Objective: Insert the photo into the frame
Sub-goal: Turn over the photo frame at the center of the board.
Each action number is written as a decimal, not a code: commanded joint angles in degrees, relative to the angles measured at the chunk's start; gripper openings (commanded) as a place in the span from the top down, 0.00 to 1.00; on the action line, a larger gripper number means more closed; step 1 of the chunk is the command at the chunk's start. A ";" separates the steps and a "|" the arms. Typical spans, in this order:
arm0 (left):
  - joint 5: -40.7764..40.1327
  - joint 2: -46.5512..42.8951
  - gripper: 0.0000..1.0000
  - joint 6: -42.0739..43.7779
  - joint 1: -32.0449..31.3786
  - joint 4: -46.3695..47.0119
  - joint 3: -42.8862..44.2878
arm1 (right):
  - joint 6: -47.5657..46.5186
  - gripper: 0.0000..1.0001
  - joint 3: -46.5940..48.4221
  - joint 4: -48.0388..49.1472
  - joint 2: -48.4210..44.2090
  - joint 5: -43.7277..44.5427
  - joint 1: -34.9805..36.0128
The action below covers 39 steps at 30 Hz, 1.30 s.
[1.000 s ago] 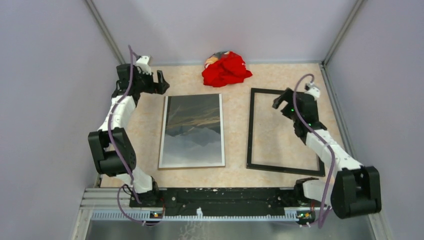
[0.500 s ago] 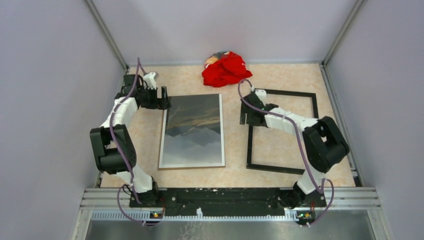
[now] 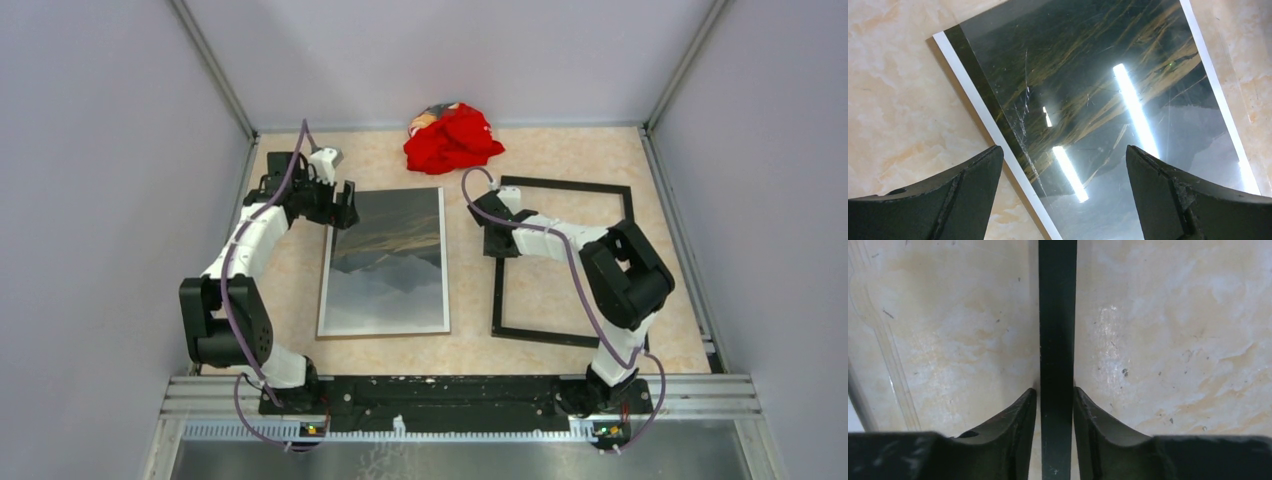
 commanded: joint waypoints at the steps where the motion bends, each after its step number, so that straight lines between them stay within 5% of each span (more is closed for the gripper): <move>1: -1.90 -1.97 0.01 1.04 -0.68 -1.81 -0.12 | 1.30 0.75 0.21 0.98 1.59 -1.19 0.29; 6: -2.63 -2.49 0.01 1.88 -5.71 -3.95 0.04 | 2.46 1.00 0.05 1.37 -0.91 -4.26 0.29; 22: 1.74 -0.42 0.01 1.15 -7.57 -5.24 3.60 | 7.75 1.00 13.77 -6.32 -20.16 -22.17 0.26; 39: 6.32 -4.20 0.01 -0.09 -9.92 -4.27 4.04 | 29.25 1.00 12.99 16.85 -26.77 -43.72 -0.15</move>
